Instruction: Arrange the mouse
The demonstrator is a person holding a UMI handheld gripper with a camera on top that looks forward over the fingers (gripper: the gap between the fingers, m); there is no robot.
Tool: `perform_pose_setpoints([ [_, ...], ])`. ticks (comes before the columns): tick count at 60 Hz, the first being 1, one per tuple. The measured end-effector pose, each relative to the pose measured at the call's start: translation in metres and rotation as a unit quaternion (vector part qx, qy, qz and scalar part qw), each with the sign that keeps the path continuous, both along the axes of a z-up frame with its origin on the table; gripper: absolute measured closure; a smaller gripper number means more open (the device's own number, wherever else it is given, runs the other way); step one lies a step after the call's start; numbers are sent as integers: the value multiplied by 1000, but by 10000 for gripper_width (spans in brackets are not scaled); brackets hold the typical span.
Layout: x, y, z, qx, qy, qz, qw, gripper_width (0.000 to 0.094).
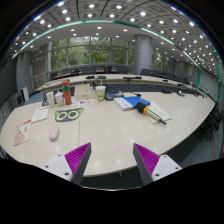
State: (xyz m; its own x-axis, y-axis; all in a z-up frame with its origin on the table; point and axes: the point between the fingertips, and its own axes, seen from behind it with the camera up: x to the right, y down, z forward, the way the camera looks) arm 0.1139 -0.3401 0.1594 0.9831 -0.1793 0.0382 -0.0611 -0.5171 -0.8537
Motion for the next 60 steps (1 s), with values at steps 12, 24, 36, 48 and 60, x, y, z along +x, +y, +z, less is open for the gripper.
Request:
perform_pose_setpoints([
  [12,-124,46,-86,-22,22,41,999,81],
  [24,-229,113,-125,-31,36,86,995,82],
  [36,-278,187,-147,-29,27,113,993,93],
  [48,-297,226,-170,-44,24,115,992,231],
  [60,-297,237,-170,-42,11,116,992,475],
])
